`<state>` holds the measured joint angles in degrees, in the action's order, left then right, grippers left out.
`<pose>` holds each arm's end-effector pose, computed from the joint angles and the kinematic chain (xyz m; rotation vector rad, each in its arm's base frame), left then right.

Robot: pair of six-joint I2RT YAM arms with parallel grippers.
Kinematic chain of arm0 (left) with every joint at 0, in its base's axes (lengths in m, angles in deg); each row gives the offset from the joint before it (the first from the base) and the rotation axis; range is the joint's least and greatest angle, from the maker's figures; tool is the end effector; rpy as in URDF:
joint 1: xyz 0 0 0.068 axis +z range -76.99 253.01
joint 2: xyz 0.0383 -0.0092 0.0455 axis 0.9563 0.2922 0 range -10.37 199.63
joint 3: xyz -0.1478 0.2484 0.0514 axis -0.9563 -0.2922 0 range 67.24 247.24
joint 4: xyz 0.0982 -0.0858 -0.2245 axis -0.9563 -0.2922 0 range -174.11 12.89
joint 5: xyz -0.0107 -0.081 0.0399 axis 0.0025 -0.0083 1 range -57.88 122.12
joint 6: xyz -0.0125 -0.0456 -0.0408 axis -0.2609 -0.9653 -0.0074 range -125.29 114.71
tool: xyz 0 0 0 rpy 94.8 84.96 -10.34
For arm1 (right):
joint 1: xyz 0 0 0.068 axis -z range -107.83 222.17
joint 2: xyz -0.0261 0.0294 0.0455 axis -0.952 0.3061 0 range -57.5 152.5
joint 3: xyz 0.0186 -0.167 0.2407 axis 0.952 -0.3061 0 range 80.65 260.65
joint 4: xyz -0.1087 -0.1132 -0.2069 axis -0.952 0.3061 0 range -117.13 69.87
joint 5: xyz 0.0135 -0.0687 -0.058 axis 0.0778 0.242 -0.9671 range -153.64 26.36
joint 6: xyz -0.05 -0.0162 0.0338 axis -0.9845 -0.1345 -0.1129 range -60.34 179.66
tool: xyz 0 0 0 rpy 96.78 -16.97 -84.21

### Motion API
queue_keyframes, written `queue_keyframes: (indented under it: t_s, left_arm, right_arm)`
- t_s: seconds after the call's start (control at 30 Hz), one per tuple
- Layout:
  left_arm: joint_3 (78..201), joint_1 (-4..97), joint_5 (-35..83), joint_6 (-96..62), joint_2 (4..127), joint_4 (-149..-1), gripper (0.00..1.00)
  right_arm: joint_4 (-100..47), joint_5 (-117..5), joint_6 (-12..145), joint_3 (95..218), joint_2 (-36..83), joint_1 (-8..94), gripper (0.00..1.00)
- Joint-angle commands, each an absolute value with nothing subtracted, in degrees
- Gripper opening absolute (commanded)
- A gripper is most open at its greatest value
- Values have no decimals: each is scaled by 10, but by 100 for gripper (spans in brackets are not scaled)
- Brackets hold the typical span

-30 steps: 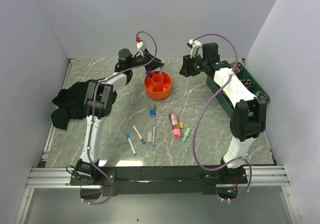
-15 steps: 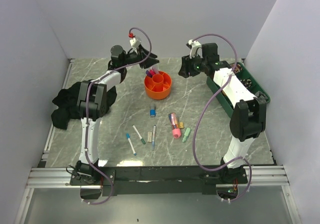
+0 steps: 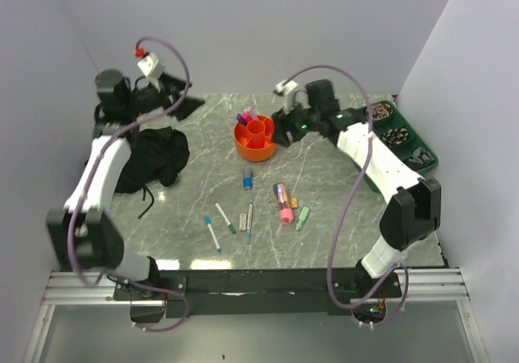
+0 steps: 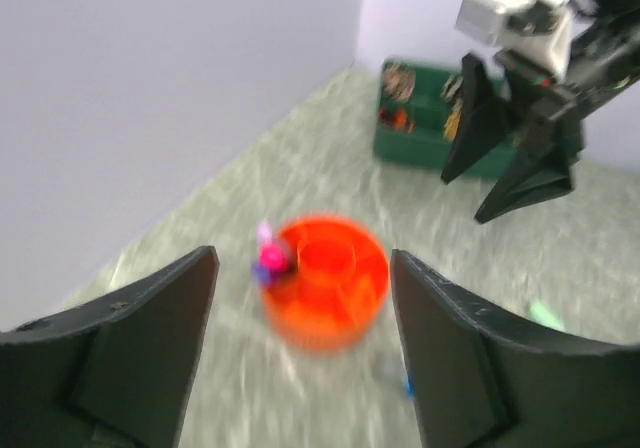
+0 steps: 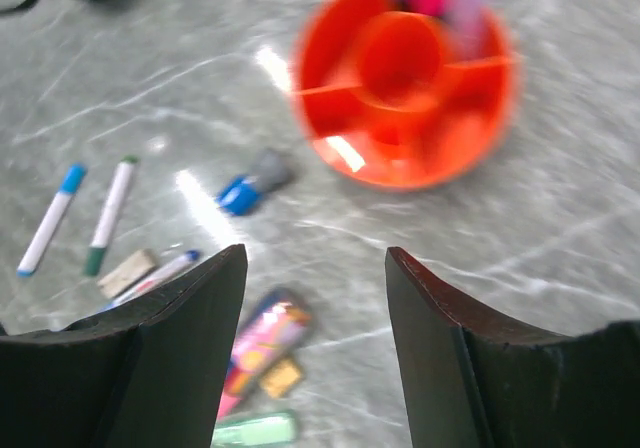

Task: Sort the stationery into containers
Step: Pick up the pen from the center of the board.

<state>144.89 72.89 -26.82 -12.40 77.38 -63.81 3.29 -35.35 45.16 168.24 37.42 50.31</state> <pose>0.3569 -0.0414 0.4207 0.7394 1.4289 -0.8708 0.3489 0.1643 0.3554 -0.9407 1.9961 0.6198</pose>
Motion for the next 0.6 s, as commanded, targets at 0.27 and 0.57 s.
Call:
queue_keyframes:
  t_s: [0.27,0.57]
  left_arm:
    - [1210,775,151,-33,444,-1089,99]
    - [1269,898,202,-68,431,-1232,99]
  right_arm:
    - [33,-447,567,1619,360,250,67]
    - [24,-453,619,1657,446,170,59]
